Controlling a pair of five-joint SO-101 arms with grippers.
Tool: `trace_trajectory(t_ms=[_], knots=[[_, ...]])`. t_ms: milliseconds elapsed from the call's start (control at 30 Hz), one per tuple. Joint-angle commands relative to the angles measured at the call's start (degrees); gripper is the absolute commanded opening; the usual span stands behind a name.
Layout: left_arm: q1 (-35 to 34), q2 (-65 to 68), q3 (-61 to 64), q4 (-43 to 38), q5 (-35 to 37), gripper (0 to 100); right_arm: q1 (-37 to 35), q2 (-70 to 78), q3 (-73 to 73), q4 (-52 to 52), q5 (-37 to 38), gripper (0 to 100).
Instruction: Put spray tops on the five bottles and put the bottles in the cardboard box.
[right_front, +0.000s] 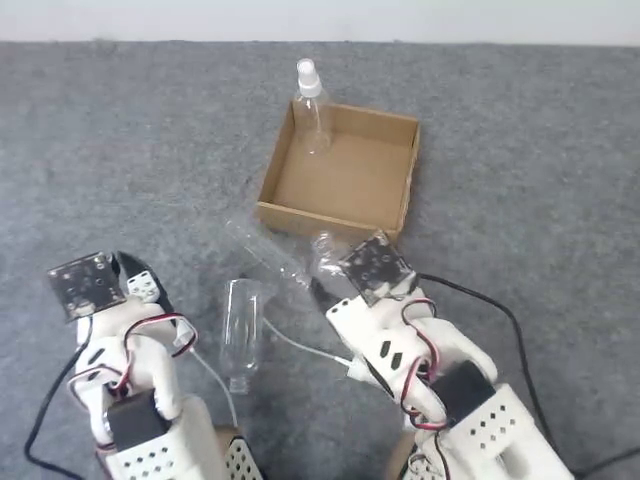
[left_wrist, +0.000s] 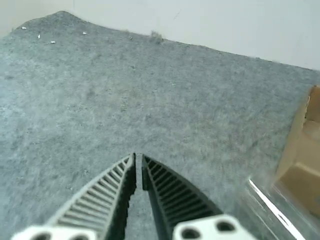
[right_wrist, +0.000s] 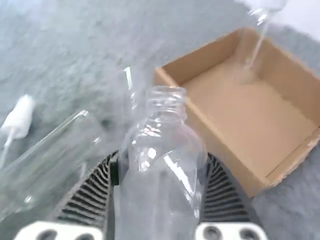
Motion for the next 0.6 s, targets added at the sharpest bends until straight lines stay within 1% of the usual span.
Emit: trace_trajectory(t_ms=[0,200,300,367,433,567], knots=[[0.09,-0.88,-5.93,3.6,-2.46,2,3.74,-5.58,3.87,-7.6,-0.88,6.9],[0.35,-0.7,-8.04,4.4,-4.57,2,7.08,-10.24,6.86,-9.71,-0.88,6.9],[0.18,-0.62,-8.48,4.48,-8.26,1,9.1,-11.82,7.3,-9.8,-0.97,6.4],[0.0,-0.62,-9.36,5.19,-10.29,1,9.98,-12.53,7.47,-9.89,-0.97,2.9],[0.0,-0.53,-11.38,7.56,-12.57,1,10.07,-13.05,7.74,-10.77,-0.97,0.3],[0.35,-0.53,-17.01,14.33,-15.56,1,10.07,-13.14,8.88,-12.18,-0.88,1.2]])
